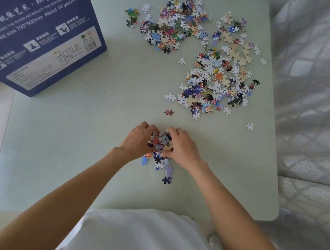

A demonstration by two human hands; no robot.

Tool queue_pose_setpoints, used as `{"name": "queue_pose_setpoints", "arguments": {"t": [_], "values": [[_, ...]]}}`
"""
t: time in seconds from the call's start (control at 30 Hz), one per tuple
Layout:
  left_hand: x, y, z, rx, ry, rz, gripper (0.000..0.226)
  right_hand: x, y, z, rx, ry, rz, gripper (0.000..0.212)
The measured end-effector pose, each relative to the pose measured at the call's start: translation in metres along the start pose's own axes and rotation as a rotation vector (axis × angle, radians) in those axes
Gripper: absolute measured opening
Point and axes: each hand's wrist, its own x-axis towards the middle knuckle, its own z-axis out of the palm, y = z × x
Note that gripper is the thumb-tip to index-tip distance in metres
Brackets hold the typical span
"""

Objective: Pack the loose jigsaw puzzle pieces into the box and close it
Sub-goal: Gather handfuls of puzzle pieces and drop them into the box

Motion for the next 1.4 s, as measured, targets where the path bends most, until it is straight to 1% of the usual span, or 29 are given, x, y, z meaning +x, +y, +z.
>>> {"name": "queue_pose_setpoints", "arguments": {"t": [0.23,0.37,0.53,0.63,0.73,0.83,0.93,1.1,1.2,1.3,1.4], "values": [[-0.001,-0.003,0.000,0.003,0.036,0.000,0.042,-0.003,-0.006,0.001,0.056,0.007,0.042,0.052],[-0.003,-0.002,0.000,0.010,0.020,-0.007,0.041,-0.007,-0.007,0.001,0.067,0.035,0.058,0.052],[-0.006,-0.005,-0.001,-0.096,-0.005,-0.037,0.040,-0.012,-0.008,0.001,0.093,0.049,0.074,0.053],[-0.008,-0.009,-0.004,-0.204,0.005,-0.043,0.035,-0.011,-0.008,0.003,0.106,0.047,0.087,0.048],[-0.012,-0.015,-0.006,-0.222,0.028,-0.036,0.030,-0.012,-0.007,0.004,0.133,0.053,0.105,0.040],[-0.021,-0.021,-0.009,-0.240,0.082,-0.044,0.028,-0.015,-0.007,0.004,0.171,0.086,0.112,0.034],[-0.031,-0.026,-0.012,-0.229,0.137,-0.038,0.026,-0.020,-0.009,0.001,0.209,0.112,0.126,0.034],[-0.049,-0.029,-0.032,-0.236,0.236,0.009,0.022,-0.028,-0.021,-0.018,0.186,0.147,0.152,0.026],[-0.059,-0.029,-0.049,-0.239,0.297,0.044,0.021,-0.031,-0.027,-0.030,0.185,0.163,0.143,0.027],[-0.069,-0.027,-0.080,-0.219,0.383,0.102,0.021,-0.030,-0.043,-0.051,0.195,0.155,0.085,0.031],[-0.079,-0.022,-0.134,-0.181,0.539,0.180,0.022,-0.023,-0.073,-0.092,0.209,0.177,-0.047,0.038]]}}
